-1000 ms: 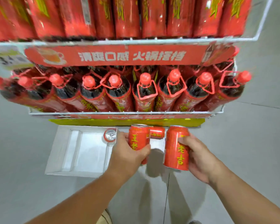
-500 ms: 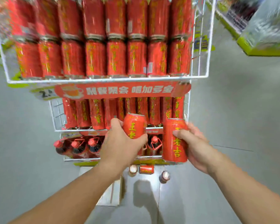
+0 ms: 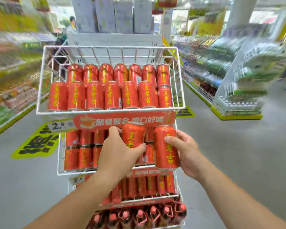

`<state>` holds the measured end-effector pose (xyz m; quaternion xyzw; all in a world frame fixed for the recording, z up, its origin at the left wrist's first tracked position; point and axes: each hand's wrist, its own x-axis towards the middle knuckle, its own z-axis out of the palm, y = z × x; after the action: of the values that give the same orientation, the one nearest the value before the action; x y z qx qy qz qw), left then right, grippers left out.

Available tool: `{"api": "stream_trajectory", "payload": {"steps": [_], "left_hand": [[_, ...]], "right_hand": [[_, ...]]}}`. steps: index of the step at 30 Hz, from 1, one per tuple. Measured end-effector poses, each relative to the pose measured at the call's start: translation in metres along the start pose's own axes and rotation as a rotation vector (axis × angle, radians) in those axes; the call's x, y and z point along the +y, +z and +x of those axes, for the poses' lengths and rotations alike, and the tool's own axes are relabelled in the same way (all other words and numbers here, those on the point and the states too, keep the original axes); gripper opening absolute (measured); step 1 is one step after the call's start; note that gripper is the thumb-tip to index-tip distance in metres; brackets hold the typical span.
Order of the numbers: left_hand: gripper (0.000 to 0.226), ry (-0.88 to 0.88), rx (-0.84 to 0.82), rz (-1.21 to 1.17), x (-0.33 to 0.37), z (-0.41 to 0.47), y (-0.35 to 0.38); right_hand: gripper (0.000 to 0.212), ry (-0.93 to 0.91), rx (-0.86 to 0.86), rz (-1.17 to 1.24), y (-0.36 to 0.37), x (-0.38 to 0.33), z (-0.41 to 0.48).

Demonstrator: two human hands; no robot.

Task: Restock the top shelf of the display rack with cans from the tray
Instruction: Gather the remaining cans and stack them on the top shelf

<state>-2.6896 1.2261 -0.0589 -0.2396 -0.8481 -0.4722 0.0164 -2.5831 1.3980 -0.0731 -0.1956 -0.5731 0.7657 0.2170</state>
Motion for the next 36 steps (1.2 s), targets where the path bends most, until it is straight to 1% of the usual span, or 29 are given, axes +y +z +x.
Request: {"api": "stream_trajectory", "payload": {"steps": [3, 6, 8, 11, 13, 15, 17, 18, 20, 21, 22, 24, 26, 30, 32, 34, 35, 36], "left_hand": [[0.061, 0.060, 0.029, -0.049, 0.036, 0.018, -0.034], [0.068, 0.102, 0.062, -0.041, 0.066, 0.038, -0.066], [0.068, 0.117, 0.074, -0.036, 0.082, 0.052, -0.084], [0.065, 0.137, 0.078, -0.048, 0.100, 0.072, -0.105], [0.064, 0.135, 0.076, -0.060, 0.108, 0.086, -0.113], [0.063, 0.124, 0.070, -0.060, 0.111, 0.103, -0.118], [0.066, 0.108, 0.060, -0.047, 0.114, 0.119, -0.119], [0.068, 0.103, 0.056, -0.040, 0.116, 0.128, -0.118], [0.067, 0.094, 0.053, -0.025, 0.120, 0.144, -0.116], [0.065, 0.092, 0.060, -0.017, 0.122, 0.151, -0.115], [0.063, 0.091, 0.070, -0.012, 0.124, 0.158, -0.113], [0.058, 0.091, 0.083, -0.014, 0.125, 0.172, -0.107], [0.056, 0.087, 0.100, -0.006, 0.126, 0.184, -0.102], [0.060, 0.070, 0.132, 0.016, 0.123, 0.207, -0.097], [0.064, 0.061, 0.145, 0.008, 0.116, 0.219, -0.098], [0.066, 0.049, 0.156, 0.008, 0.109, 0.230, -0.103], [0.064, 0.045, 0.161, 0.011, 0.105, 0.235, -0.106], [0.063, 0.043, 0.169, 0.011, 0.101, 0.240, -0.110]], "right_hand": [[0.045, -0.079, -0.026, -0.006, 0.020, -0.047, 0.000], [0.041, -0.151, -0.035, -0.031, 0.038, -0.086, 0.002], [0.037, -0.185, -0.028, -0.039, 0.048, -0.108, 0.006], [0.040, -0.213, -0.008, -0.045, 0.058, -0.132, 0.015], [0.044, -0.228, 0.032, -0.041, 0.059, -0.143, 0.026], [0.042, -0.234, 0.086, -0.041, 0.057, -0.150, 0.041], [0.043, -0.222, 0.122, -0.065, 0.052, -0.153, 0.058], [0.047, -0.222, 0.133, -0.085, 0.048, -0.155, 0.068], [0.065, -0.220, 0.156, -0.120, 0.042, -0.157, 0.086], [0.069, -0.225, 0.165, -0.131, 0.040, -0.159, 0.094], [0.064, -0.235, 0.172, -0.140, 0.036, -0.160, 0.104], [0.047, -0.242, 0.179, -0.156, 0.032, -0.161, 0.121], [0.042, -0.244, 0.189, -0.168, 0.030, -0.158, 0.137], [0.058, -0.246, 0.227, -0.248, 0.029, -0.148, 0.162], [0.056, -0.231, 0.246, -0.273, 0.027, -0.140, 0.171], [0.049, -0.213, 0.281, -0.309, 0.028, -0.134, 0.175], [0.050, -0.205, 0.291, -0.331, 0.028, -0.129, 0.179], [0.055, -0.197, 0.303, -0.359, 0.028, -0.126, 0.180]]}}
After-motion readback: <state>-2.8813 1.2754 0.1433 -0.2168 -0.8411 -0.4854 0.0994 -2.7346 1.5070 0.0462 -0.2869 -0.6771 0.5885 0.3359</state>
